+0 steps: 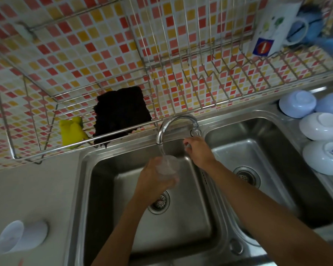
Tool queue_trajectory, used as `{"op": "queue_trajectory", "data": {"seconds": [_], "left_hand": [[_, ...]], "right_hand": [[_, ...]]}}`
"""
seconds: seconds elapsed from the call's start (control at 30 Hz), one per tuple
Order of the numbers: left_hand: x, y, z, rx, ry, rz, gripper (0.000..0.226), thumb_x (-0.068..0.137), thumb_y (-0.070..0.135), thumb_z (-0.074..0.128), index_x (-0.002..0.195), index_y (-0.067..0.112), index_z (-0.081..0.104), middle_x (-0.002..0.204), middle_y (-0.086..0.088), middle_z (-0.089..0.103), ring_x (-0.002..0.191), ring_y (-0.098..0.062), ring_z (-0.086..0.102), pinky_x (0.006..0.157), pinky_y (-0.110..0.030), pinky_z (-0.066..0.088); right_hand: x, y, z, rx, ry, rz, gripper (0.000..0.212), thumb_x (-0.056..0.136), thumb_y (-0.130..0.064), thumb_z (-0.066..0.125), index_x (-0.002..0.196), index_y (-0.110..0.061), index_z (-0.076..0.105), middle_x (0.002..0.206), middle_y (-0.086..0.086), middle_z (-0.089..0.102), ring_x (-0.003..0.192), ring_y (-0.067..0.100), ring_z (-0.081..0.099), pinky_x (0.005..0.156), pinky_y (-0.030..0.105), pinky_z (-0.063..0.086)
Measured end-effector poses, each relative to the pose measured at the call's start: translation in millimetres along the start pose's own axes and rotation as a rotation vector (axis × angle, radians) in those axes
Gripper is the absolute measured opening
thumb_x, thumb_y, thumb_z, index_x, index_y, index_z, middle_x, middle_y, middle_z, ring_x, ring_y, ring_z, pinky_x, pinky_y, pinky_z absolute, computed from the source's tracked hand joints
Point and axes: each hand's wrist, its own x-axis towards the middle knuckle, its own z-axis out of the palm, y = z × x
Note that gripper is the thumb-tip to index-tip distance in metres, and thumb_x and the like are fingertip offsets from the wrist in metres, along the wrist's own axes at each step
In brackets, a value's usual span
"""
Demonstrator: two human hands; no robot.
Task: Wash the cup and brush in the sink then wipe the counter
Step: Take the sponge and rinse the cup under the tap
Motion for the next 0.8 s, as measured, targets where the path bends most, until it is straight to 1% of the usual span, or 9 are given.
{"op": "queue_trajectory", "data": {"seconds": [0.1,0.23,0.33,0.43,0.53,0.6,0.63,0.73,0.8], "left_hand": [[-3,8,6,0.025,-0.012,0.047,0.054,0.06,0.032,0.086,0.095,0.041,0.046,0.099,0.016,0.055,0.089,-0.003,0.057,0.068,-0.018,0.046],[3,13,4,-0.034,0.086,0.031,0.067,0.06,0.036,0.086,0.113,0.035,0.046,0.103,0.017,0.055,0.091,-0.002,0.056,0.065,-0.011,0.04],[4,10,4,0.01,0.042,0.041,0.065,0.058,0.038,0.085,0.108,0.038,0.045,0.105,0.015,0.057,0.094,-0.004,0.057,0.069,-0.015,0.045],[6,5,9,0.039,-0.009,0.051,0.061,0.057,0.042,0.086,0.104,0.031,0.048,0.1,0.016,0.058,0.09,-0.004,0.059,0.074,-0.023,0.053],[10,7,11,0.01,0.019,0.088,0.07,0.058,0.04,0.088,0.113,0.03,0.046,0.103,0.017,0.057,0.091,-0.001,0.057,0.071,-0.014,0.047],[11,7,10,0.004,0.015,0.118,0.074,0.058,0.041,0.088,0.118,0.031,0.045,0.108,0.015,0.057,0.095,-0.002,0.058,0.073,-0.011,0.045],[13,6,8,-0.001,0.018,0.123,0.075,0.058,0.041,0.088,0.119,0.031,0.045,0.11,0.014,0.058,0.097,-0.003,0.058,0.075,-0.011,0.046],[16,-1,2,0.01,0.062,0.153,0.08,0.058,0.042,0.088,0.126,0.029,0.046,0.113,0.011,0.06,0.1,-0.006,0.059,0.077,-0.013,0.046],[16,-5,2,0.041,0.052,0.174,0.084,0.057,0.044,0.088,0.128,0.03,0.045,0.117,0.012,0.058,0.103,-0.007,0.057,0.082,-0.019,0.049]], "right_hand": [[1,1,0,0.003,-0.006,0.011,0.014,0.088,-0.001,0.054,0.091,-0.007,0.066,0.09,0.012,0.063,0.087,0.023,0.055,0.073,0.027,0.044],[2,0,0,0.006,-0.017,0.032,0.015,0.089,0.0,0.056,0.095,-0.007,0.068,0.092,0.01,0.064,0.081,0.016,0.056,0.072,0.019,0.041],[2,-1,0,0.002,-0.004,0.04,0.01,0.086,-0.002,0.061,0.092,-0.006,0.068,0.089,0.009,0.066,0.083,0.016,0.059,0.073,0.018,0.043],[0,-3,2,-0.023,0.031,0.042,0.01,0.081,-0.01,0.072,0.09,-0.008,0.068,0.086,0.007,0.066,0.081,0.015,0.059,0.074,0.018,0.043],[3,-4,3,-0.014,0.056,0.074,0.008,0.082,-0.015,0.072,0.087,-0.009,0.07,0.083,0.006,0.068,0.07,0.011,0.057,0.073,0.021,0.049],[6,-1,-1,0.074,0.133,0.127,0.007,0.085,-0.017,0.069,0.087,-0.01,0.069,0.082,0.009,0.07,0.072,0.017,0.064,0.073,0.031,0.056],[7,2,-5,0.151,0.175,0.163,0.007,0.085,-0.016,0.069,0.088,-0.01,0.068,0.084,0.009,0.07,0.074,0.02,0.065,0.074,0.032,0.056],[3,11,-14,0.306,0.276,0.208,0.008,0.087,-0.016,0.068,0.092,-0.011,0.066,0.087,0.007,0.07,0.078,0.018,0.066,0.074,0.024,0.05],[-1,15,-15,0.35,0.324,0.209,0.011,0.088,-0.017,0.066,0.096,-0.01,0.065,0.092,0.007,0.071,0.083,0.017,0.067,0.075,0.022,0.049]]}}
